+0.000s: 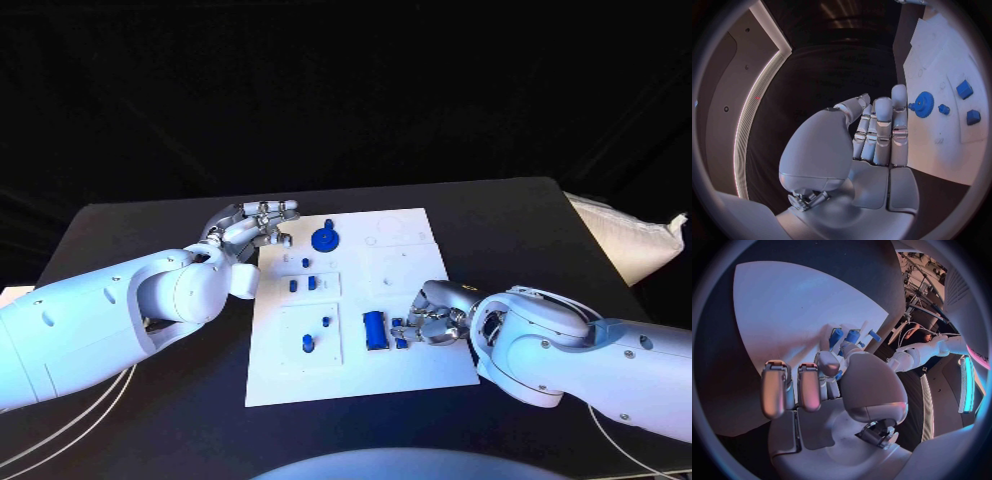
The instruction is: Assemble the parts on the task board
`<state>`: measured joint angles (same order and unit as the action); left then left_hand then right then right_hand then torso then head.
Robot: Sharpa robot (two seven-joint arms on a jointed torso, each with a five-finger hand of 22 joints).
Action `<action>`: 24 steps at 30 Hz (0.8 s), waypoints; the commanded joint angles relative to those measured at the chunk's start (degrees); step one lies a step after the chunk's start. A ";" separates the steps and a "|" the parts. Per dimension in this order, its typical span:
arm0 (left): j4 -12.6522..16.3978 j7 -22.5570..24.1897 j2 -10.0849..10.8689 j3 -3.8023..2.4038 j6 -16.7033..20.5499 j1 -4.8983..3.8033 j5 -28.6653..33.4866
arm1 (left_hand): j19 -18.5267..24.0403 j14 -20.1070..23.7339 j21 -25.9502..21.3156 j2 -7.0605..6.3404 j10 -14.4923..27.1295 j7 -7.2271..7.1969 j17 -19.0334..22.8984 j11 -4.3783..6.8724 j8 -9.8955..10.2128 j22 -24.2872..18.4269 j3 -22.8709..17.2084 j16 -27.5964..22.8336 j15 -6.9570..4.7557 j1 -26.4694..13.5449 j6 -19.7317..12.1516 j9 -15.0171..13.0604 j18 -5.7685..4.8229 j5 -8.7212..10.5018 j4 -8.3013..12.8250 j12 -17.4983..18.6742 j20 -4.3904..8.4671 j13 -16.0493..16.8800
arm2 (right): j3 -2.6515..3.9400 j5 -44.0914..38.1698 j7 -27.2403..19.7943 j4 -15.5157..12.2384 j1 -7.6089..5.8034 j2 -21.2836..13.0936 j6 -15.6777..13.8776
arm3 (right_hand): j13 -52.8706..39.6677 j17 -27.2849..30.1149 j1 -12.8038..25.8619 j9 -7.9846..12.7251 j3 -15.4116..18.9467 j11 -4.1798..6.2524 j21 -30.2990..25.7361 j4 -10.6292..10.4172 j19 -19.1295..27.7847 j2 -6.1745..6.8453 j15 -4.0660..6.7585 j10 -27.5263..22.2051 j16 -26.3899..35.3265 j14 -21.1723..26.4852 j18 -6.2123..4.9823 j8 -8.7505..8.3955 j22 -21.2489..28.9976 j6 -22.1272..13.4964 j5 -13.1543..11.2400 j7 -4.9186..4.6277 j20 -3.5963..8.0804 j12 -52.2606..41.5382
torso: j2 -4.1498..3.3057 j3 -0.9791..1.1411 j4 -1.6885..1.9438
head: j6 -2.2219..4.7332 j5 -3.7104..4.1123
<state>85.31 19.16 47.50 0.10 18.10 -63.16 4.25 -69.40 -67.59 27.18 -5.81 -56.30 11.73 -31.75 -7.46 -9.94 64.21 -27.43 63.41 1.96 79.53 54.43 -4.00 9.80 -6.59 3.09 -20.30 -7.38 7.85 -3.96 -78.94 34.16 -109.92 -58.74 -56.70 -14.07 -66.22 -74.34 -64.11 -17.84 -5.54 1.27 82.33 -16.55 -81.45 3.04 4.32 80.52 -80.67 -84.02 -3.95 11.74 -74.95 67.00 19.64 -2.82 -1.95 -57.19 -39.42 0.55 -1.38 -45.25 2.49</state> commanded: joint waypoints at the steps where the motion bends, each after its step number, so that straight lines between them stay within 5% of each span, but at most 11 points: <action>1: 0.13 0.08 -0.06 -0.04 -0.93 -0.02 -0.34 | 0.23 0.41 -0.16 0.21 0.52 0.09 0.05 0.07 -0.22 0.09 -0.01 0.27 0.15 -0.03 -0.48 0.07 0.57 0.09 0.39 -0.17 -0.12 0.01 | 0.00 -1.62 -0.11 -0.18 0.03 0.11 0.63 | -0.16 0.04 0.96 -0.17 1.75 -0.06 0.09 -0.01 -0.07 -0.25 0.46 0.42 -0.13 -3.20 0.85 -0.19 -2.89 -0.01 -3.61 -0.18 0.15 -0.03 | 0.00 0.03 -0.03 | -0.02 0.02; 9: 0.07 0.07 -0.07 -0.04 -1.01 -0.02 -0.34 | 0.23 0.41 -0.16 0.21 0.52 0.09 0.05 0.07 -0.22 0.09 -0.01 0.27 0.15 -0.03 -0.48 0.07 0.57 0.09 0.39 -0.17 -0.12 0.01 | 0.02 -2.74 -0.51 -0.78 0.03 -0.79 0.03 | -0.20 0.22 0.81 -0.44 4.42 -0.08 0.00 0.17 -0.01 -0.28 0.43 0.29 0.05 -3.17 0.83 -0.31 -2.81 -0.15 -6.81 -0.21 0.14 0.41 | 0.02 0.10 -0.01 | 0.03 0.09; 24: -0.11 0.07 -0.15 -0.03 -1.14 0.07 -0.34 | 0.25 0.44 -0.16 0.19 0.63 0.11 0.12 0.05 -0.25 0.10 0.00 0.27 0.17 -0.08 -0.57 0.08 0.56 0.09 0.41 -0.22 -0.13 0.00 | 0.06 -3.15 -2.69 -1.87 0.04 -2.39 2.78 | -0.30 0.42 -7.34 -0.93 7.02 -0.19 -0.23 3.63 0.17 0.08 0.34 -0.02 0.33 -3.14 0.77 -0.56 -2.63 -0.42 -10.00 -0.39 0.06 1.21 | 0.01 0.05 -0.02 | 0.12 0.15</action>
<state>85.16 19.00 47.45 0.10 18.04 -63.10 4.18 -69.40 -67.40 27.18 -5.81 -56.09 11.93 -31.68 -7.25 -9.93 64.25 -27.43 63.41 2.16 79.53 54.21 -4.00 9.80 -6.59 3.09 -20.30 -7.38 7.85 -3.91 -81.13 32.73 -111.65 -58.74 -59.08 -13.14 -66.44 -73.99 -70.99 -18.72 1.40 1.27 82.33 -13.18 -81.45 2.97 4.31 80.52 -80.67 -84.02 -3.95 11.50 -74.93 66.88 9.95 -2.92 -1.95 -56.23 -39.37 0.63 -1.42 -45.13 2.57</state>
